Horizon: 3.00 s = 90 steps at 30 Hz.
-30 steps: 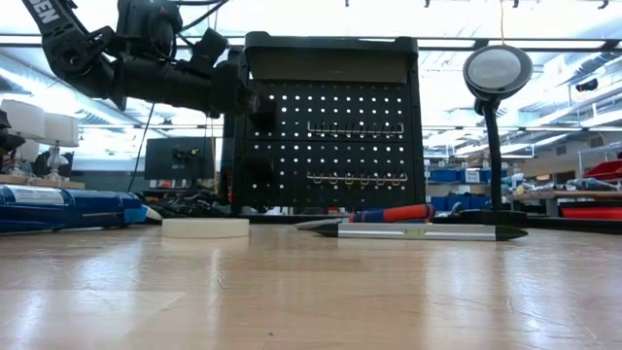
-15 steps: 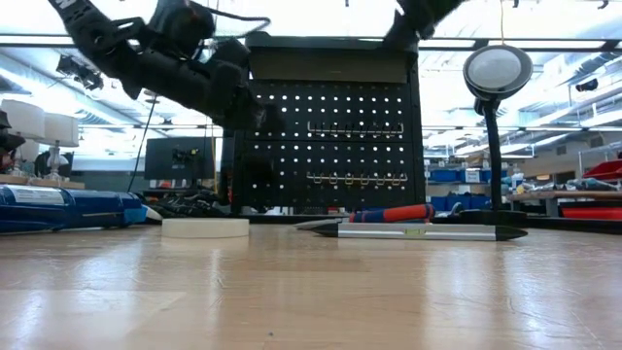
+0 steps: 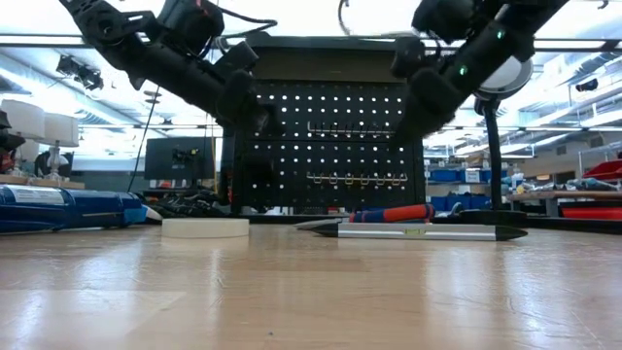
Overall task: Hang tools onto peg board
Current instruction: Put the blue-orange pliers on the black peg board
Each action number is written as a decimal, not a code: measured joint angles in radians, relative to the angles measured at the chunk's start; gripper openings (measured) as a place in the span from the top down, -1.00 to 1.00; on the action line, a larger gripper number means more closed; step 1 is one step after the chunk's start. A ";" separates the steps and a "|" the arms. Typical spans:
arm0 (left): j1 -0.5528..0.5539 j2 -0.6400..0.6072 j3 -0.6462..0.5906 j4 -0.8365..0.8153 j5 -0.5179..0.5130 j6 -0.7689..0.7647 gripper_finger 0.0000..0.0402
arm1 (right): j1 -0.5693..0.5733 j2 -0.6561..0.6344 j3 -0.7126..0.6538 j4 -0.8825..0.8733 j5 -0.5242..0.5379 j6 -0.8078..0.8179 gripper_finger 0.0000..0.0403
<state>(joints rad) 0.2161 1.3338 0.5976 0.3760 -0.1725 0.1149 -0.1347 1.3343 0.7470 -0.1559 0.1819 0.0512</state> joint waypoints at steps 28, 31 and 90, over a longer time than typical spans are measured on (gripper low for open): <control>-0.029 0.000 -0.001 -0.014 0.009 -0.149 0.61 | 0.067 0.300 0.003 0.073 0.037 0.083 0.08; -0.029 0.000 -0.001 -0.018 0.009 -0.149 0.61 | 0.067 0.301 0.003 0.060 0.035 0.075 0.24; -0.148 0.000 -0.001 0.105 -0.143 -0.041 0.61 | -0.006 0.299 1.183 -0.527 0.611 -0.429 0.64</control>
<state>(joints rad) 0.0680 1.3334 0.5964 0.4812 -0.3157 0.0742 -0.1411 1.6329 1.9303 -0.6831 0.7925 -0.3782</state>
